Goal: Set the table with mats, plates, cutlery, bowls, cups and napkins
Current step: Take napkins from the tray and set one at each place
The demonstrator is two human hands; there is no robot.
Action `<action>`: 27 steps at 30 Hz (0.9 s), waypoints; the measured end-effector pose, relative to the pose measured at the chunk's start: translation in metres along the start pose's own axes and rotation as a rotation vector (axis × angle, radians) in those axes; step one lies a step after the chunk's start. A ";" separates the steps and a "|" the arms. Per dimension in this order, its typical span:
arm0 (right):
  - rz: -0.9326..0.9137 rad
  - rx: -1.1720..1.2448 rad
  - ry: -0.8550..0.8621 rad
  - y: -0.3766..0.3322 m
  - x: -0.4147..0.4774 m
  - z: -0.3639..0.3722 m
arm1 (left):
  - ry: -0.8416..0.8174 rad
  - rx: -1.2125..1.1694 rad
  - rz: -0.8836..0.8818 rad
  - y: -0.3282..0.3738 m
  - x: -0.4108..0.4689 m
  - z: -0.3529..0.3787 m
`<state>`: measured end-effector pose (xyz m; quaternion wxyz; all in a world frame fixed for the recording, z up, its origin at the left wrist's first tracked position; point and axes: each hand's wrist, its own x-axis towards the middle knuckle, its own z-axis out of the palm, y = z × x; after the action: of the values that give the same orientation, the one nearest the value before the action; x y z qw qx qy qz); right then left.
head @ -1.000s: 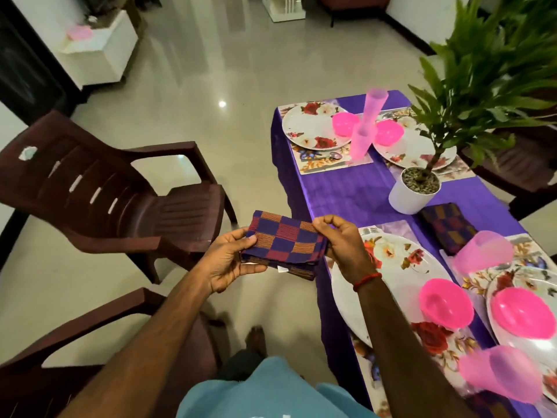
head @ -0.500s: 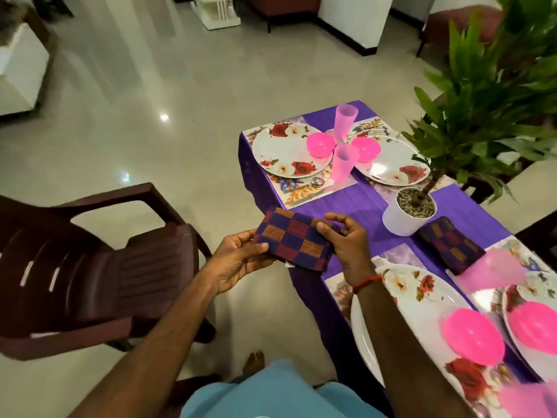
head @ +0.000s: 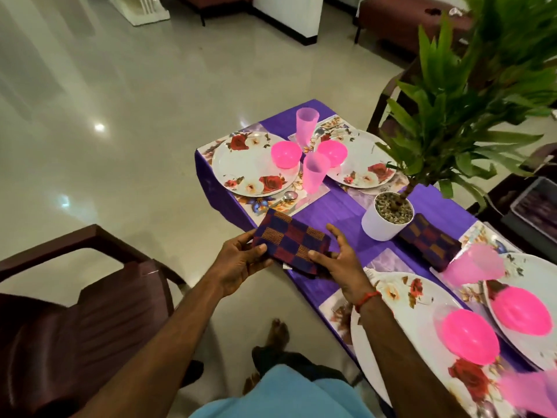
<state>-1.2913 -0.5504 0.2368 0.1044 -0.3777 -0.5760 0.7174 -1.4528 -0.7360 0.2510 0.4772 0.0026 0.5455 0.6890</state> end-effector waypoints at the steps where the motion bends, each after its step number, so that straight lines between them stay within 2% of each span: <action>1: -0.025 -0.008 0.008 -0.002 0.006 -0.002 | -0.006 0.022 0.001 0.004 0.009 0.003; 5: -0.107 -0.011 0.095 -0.009 0.037 -0.005 | -0.019 0.110 0.007 0.025 0.052 0.008; 9: -0.179 -0.193 0.225 -0.011 0.075 -0.012 | -0.012 0.185 -0.056 0.044 0.093 0.011; 17: -0.103 -0.409 0.378 0.013 0.119 -0.030 | -0.019 0.401 -0.125 0.029 0.160 0.031; 22: -0.019 -0.553 0.468 0.024 0.127 -0.042 | -0.079 0.464 -0.140 0.013 0.191 0.049; 27: -0.036 -0.775 0.592 0.030 0.139 -0.050 | -0.107 0.472 -0.135 0.011 0.215 0.072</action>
<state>-1.3461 -0.4413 0.1485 0.1278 -0.5664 -0.7528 0.3099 -1.5392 -0.5398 0.1769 0.5365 0.1139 0.6642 0.5079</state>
